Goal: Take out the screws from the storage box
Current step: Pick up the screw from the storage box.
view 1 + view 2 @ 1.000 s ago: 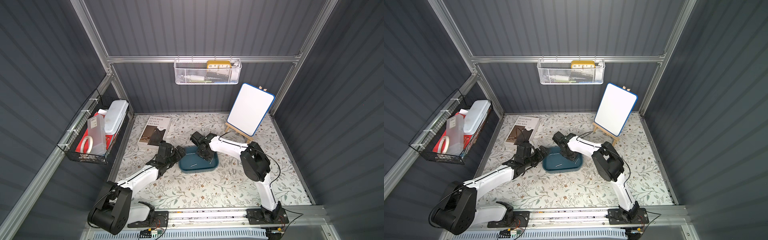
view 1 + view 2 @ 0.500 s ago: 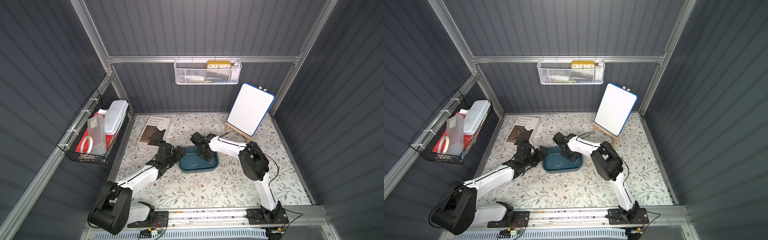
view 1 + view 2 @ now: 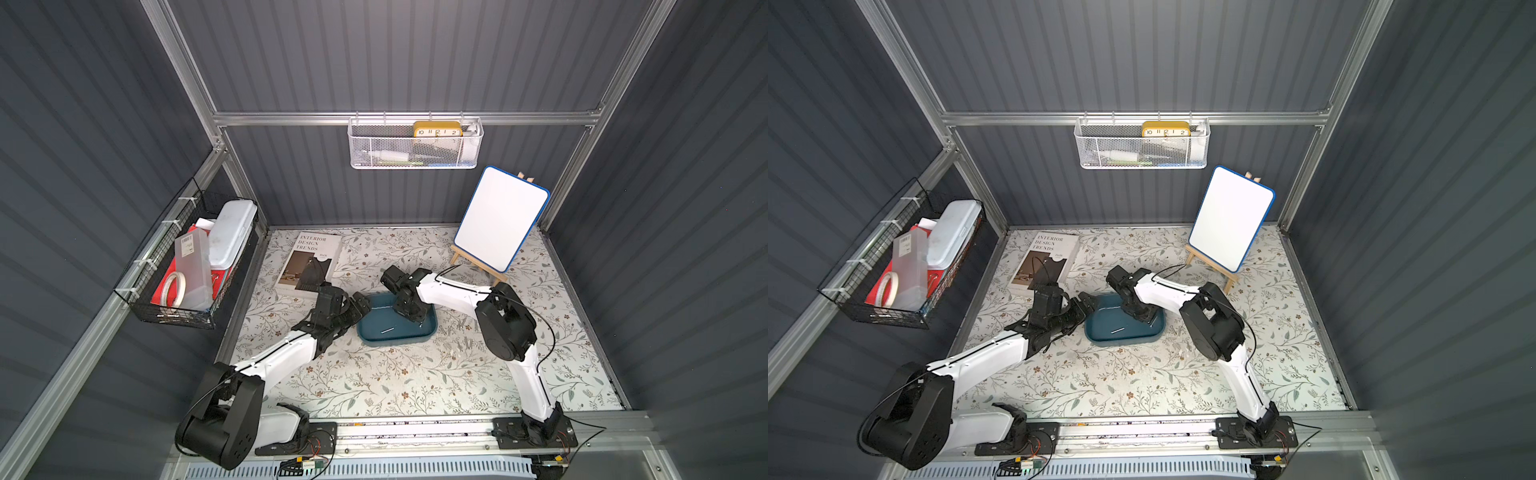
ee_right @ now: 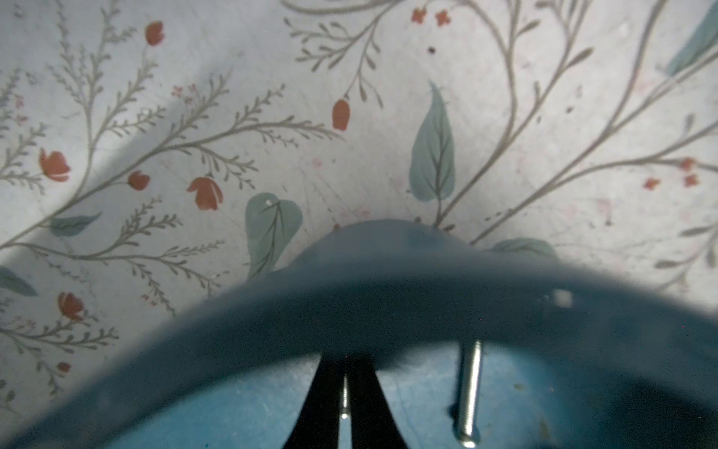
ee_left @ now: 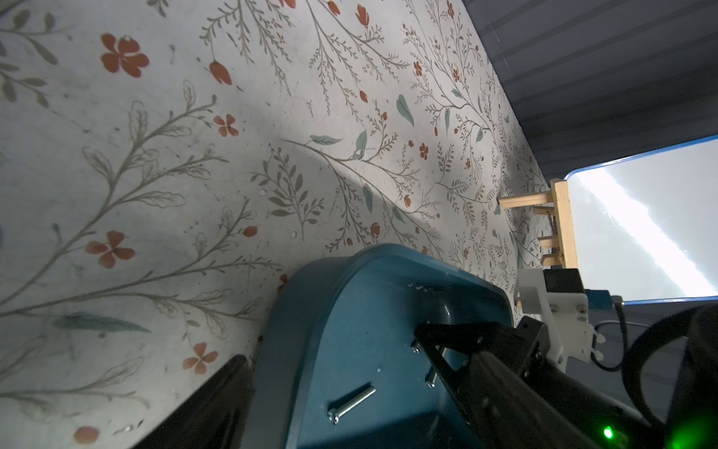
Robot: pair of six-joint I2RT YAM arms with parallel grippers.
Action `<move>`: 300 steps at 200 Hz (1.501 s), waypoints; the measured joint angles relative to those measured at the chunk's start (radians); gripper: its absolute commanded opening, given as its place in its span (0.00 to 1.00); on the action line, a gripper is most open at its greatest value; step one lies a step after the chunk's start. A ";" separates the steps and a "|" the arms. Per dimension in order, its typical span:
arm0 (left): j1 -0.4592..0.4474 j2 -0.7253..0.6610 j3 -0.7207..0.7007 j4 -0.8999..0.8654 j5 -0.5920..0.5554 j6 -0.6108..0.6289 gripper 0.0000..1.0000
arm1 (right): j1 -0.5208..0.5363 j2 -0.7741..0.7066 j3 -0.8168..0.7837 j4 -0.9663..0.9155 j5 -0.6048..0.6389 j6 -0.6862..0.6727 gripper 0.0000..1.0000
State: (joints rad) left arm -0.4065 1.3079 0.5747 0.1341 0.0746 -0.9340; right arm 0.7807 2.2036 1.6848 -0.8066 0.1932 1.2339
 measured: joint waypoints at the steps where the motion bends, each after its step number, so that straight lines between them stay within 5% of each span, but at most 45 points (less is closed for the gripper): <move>1: 0.000 0.000 0.000 0.000 0.000 0.000 0.92 | 0.000 0.000 0.000 0.000 0.000 -0.002 0.08; 125: 0.000 0.000 0.000 -0.001 0.000 0.003 0.92 | -0.001 -0.014 0.016 0.018 0.017 -0.125 0.06; 300: 0.000 -0.038 0.012 -0.054 -0.023 0.014 0.92 | 0.006 -0.272 -0.119 0.025 0.052 -0.207 0.07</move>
State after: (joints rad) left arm -0.4065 1.2701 0.5865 0.0799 0.0521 -0.9195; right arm 0.7864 1.9320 1.5658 -0.7818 0.2451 1.0271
